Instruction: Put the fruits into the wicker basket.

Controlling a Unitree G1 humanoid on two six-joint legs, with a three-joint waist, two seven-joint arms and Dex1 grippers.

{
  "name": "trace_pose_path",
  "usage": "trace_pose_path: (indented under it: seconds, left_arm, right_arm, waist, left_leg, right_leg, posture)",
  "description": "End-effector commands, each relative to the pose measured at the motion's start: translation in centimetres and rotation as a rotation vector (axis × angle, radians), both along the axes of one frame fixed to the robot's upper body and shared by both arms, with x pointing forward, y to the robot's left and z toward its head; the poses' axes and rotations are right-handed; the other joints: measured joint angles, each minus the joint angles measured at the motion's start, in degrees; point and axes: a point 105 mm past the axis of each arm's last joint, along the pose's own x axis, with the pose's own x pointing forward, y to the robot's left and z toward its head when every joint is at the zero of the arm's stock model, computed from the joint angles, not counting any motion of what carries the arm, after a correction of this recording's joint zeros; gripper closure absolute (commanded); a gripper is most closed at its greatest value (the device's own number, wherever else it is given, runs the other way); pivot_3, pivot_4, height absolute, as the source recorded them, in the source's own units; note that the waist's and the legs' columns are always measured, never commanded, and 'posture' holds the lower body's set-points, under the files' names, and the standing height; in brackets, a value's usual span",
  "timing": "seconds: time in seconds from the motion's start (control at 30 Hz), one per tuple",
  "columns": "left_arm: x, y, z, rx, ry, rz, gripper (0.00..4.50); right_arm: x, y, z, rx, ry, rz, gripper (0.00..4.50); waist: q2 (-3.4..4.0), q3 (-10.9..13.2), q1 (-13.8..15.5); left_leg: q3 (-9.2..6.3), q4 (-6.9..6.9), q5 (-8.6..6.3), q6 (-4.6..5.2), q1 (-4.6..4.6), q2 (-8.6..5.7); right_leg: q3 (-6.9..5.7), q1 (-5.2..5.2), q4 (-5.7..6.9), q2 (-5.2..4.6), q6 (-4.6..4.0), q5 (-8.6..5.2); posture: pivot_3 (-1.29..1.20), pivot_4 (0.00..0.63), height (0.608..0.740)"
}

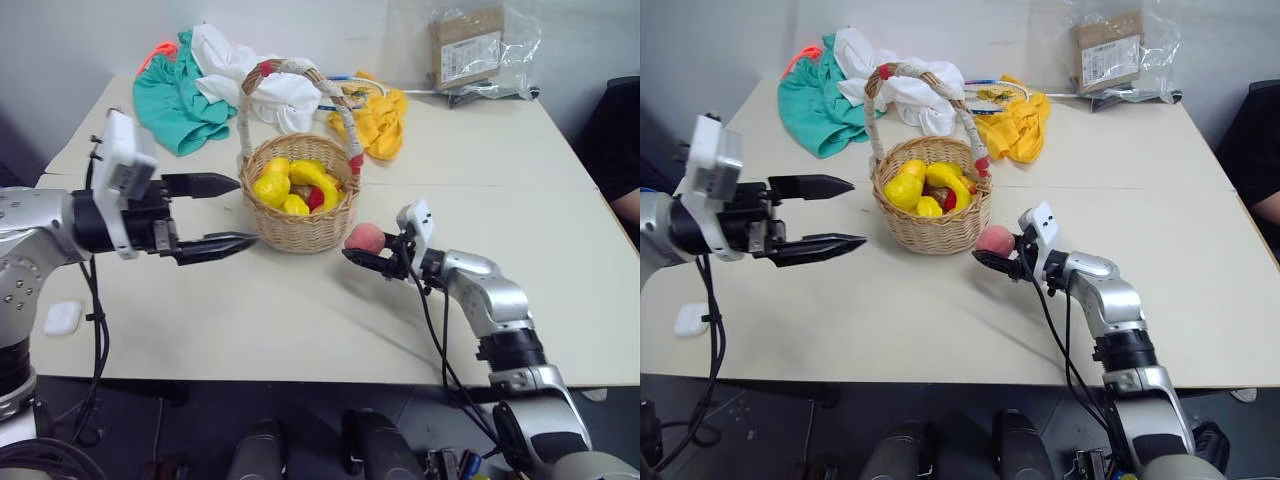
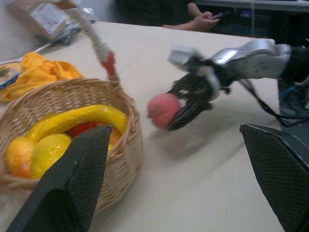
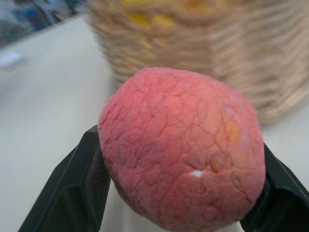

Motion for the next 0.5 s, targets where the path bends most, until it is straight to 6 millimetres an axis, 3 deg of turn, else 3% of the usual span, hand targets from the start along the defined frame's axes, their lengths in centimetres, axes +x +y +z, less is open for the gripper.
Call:
trace_pose_path:
  seconds: [0.03,0.1,0.2,0.3,0.4,0.5]
  left_arm:
    - [0.2,2.0,1.1,-0.026,-0.054,0.097,0.00]
    - [0.2,2.3,1.2,-0.037,-0.060,0.117,0.00]
    - [0.1,2.2,1.2,-0.039,-0.063,0.119,0.00]
    - [0.1,1.9,1.1,-0.037,-0.069,0.113,0.00]
    - [0.0,1.4,1.3,-0.043,-0.087,0.107,0.00]
    - [0.0,1.3,1.4,-0.044,-0.095,0.105,0.00]
  right_arm:
    - [-2.6,3.3,5.7,0.070,-0.143,0.133,1.72]
    - [-2.1,5.4,7.8,0.099,-0.170,0.115,1.72]
    - [-0.6,7.3,9.4,0.103,-0.189,0.046,1.72]
    - [2.6,8.6,9.9,0.037,-0.208,-0.101,1.72]
    - [5.5,9.2,9.0,-0.036,-0.178,-0.218,1.72]
    - [5.3,9.7,8.6,-0.055,-0.177,-0.191,0.70]
  waist:
    - [0.00,0.00,-0.26]
    - [0.00,0.00,-0.70]
    - [0.00,0.00,-0.74]
    - [-0.02,-0.01,-0.57]
    - [-0.04,-0.02,-0.51]
    - [-0.06,-0.04,-0.35]
  left_leg:
    - [0.00,0.00,-0.02,0.00,0.03,0.02]
    - [0.00,-0.01,-0.04,-0.05,0.05,0.04]
    - [-0.06,-0.06,0.03,-0.16,0.06,0.01]
    - [-0.06,-0.18,0.05,-0.17,0.02,-0.05]
    - [-0.01,-0.19,0.20,-0.36,-0.09,-0.15]
    - [0.00,-0.35,0.20,-0.35,-0.22,-0.16]
  right_leg:
    - [0.00,0.00,-0.02,0.00,0.00,0.00]
    - [0.00,-0.05,-0.02,0.01,-0.02,-0.01]
    - [-0.04,-0.12,0.11,-0.04,-0.10,-0.05]
    - [-0.07,-0.17,0.05,-0.14,-0.13,-0.06]
    - [-0.05,-0.26,-0.01,-0.26,-0.13,-0.06]
    - [-0.04,-0.38,0.04,-0.27,-0.13,-0.06]
  posture:
    - [0.00,0.150,0.740]
    - [0.00,0.150,0.740]
    - [0.00,0.150,0.740]
    - [0.00,0.150,0.740]
    - [0.00,0.150,0.740]
    - [0.00,0.150,0.740]
